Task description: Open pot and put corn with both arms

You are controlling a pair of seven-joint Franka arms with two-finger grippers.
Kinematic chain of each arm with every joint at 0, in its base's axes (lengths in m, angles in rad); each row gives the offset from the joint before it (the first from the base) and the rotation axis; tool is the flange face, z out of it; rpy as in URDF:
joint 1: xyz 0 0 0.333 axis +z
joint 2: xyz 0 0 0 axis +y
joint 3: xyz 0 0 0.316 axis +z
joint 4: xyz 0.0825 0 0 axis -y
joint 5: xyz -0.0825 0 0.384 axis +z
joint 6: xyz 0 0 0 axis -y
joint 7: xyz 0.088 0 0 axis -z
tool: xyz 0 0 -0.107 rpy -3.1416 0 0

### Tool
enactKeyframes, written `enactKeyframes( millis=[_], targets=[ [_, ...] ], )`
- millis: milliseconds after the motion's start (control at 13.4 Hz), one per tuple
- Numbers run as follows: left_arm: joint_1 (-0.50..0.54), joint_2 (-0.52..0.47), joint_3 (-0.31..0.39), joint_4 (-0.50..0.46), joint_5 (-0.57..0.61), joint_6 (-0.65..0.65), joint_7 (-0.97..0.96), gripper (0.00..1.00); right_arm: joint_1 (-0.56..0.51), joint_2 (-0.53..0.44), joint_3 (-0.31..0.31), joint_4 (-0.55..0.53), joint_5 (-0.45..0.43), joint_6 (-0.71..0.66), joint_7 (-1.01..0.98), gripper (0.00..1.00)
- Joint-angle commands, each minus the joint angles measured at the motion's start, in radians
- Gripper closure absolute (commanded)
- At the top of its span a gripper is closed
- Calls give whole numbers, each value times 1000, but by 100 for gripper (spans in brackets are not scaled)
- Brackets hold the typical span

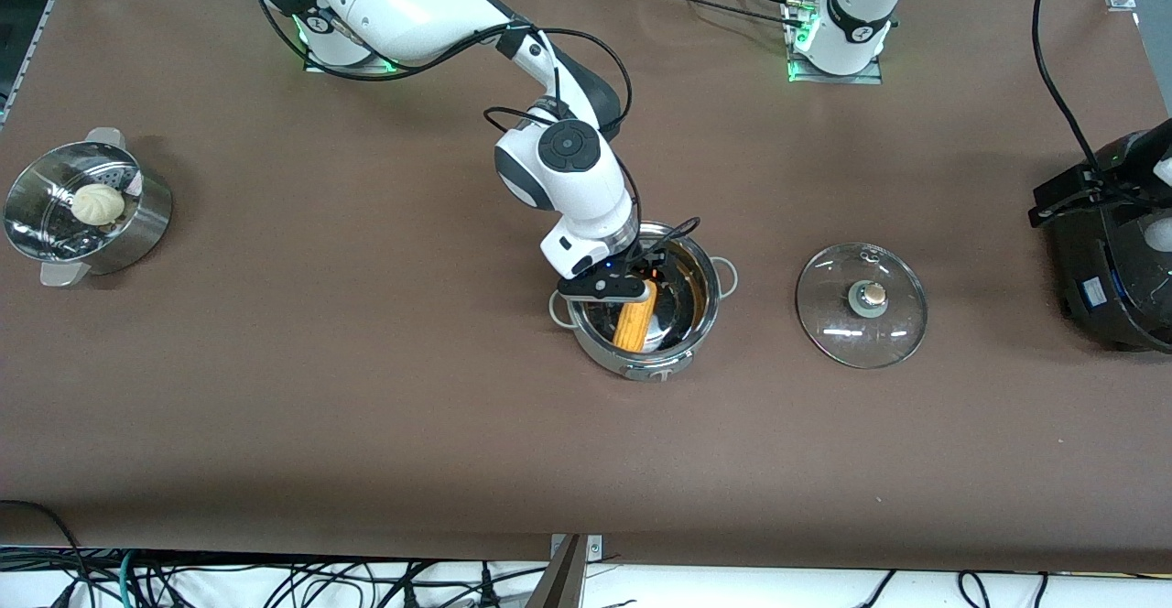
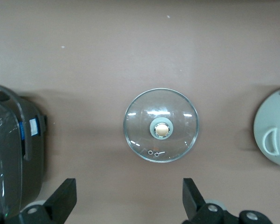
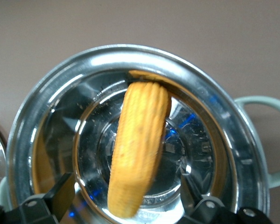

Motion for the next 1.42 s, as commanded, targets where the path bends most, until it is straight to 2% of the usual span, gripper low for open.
enactKeyframes(
  millis=[0,149,447,746,969,1193,1342],
  targets=[
    [-1,17,-6,29,33,-22,-50,0,-3,-71,-21,20,-29,-134,-93,0],
    [-1,17,1,38,24,-23,-54,0,-67,-149,-22,17,-20,-217,-217,0],
    [-3,20,-1,69,26,-22,-54,0,-184,-280,-20,11,-6,-429,-288,0],
    [-9,17,-9,70,16,-23,-58,0,-371,-372,-25,18,96,-652,-592,0],
    [-10,17,-10,70,15,-22,-54,0,-454,-446,-28,17,90,-801,-608,0],
    [-10,17,-19,72,13,-22,-56,0,-508,-481,-60,5,94,-835,-661,0],
    [-10,17,-24,70,13,-23,-56,0,-561,-556,-71,-87,90,-832,-675,0]
  ],
)
